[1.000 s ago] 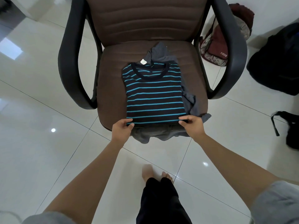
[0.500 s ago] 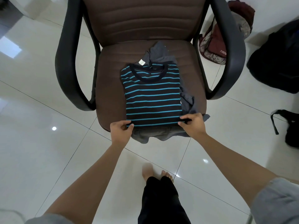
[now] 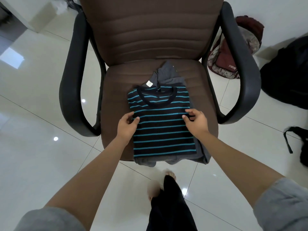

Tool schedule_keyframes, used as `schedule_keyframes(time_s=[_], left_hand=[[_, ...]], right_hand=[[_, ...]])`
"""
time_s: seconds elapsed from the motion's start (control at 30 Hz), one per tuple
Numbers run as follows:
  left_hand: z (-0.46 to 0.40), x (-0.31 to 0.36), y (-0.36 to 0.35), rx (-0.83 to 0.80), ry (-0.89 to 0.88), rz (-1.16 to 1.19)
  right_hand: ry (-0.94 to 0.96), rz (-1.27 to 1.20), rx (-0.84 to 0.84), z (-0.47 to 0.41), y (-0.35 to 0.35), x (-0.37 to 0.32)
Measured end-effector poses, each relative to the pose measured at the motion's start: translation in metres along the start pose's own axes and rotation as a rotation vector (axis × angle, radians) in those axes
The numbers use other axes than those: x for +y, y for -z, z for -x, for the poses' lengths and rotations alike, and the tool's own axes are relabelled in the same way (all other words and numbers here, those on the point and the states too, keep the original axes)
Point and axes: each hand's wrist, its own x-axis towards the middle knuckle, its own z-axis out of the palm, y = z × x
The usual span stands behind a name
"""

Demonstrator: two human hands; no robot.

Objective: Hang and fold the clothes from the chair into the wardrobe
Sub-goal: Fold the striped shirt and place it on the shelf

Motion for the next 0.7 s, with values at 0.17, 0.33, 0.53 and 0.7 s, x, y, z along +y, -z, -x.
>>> schedule_keyframes(time_s=[0.17,0.33,0.53,0.7], left_hand=[[-0.042,0.020,-0.007,-0.016,0.085,0.032],[-0.078,0.041,-0.015,0.029,0.145,0.052],[-0.099,0.056,-0.019,0.136,0.092,0.133],[-0.107,0.068,-0.022,0.186,0.076,0.192]], right_hand=[[-0.085,-0.042,0.017,-0.052,-0.010,-0.012],[-0.137,-0.093,-0.031,-0.090,-0.019,-0.023],[-0.042,-0.056,0.028,-0.111,-0.021,-0.038],[0.093,0.047,0.151,-0.115,-0.020,-0.042]])
